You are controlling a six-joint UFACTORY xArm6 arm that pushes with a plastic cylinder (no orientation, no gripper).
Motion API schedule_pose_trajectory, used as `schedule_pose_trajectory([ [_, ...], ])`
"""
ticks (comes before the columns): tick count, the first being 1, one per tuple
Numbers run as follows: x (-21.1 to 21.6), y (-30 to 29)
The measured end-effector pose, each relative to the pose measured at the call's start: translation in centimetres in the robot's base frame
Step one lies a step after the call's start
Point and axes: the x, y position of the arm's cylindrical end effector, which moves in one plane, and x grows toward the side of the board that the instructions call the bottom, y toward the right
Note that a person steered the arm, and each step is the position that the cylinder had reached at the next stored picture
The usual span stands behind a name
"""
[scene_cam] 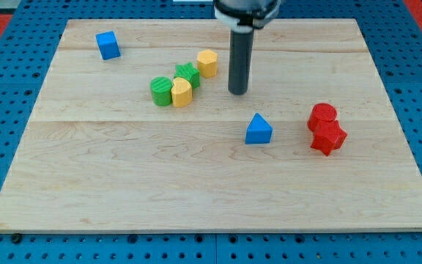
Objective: Push blue cube closer to red circle and red star
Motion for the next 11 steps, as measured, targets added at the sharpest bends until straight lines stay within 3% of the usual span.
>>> schedule_pose_trajectory([
  [1,-4.5,0.1],
  [2,-7.0,-3.8],
  [4,-4.5,-7.7],
  [5,-7.2,-10.1],
  [7,-2.8,-21.1],
  [8,-9.0,-29.6],
  [9,-12.0,-27.2],
  [10,-10.8,-24.4],
  [11,-11.3,-32.5],
])
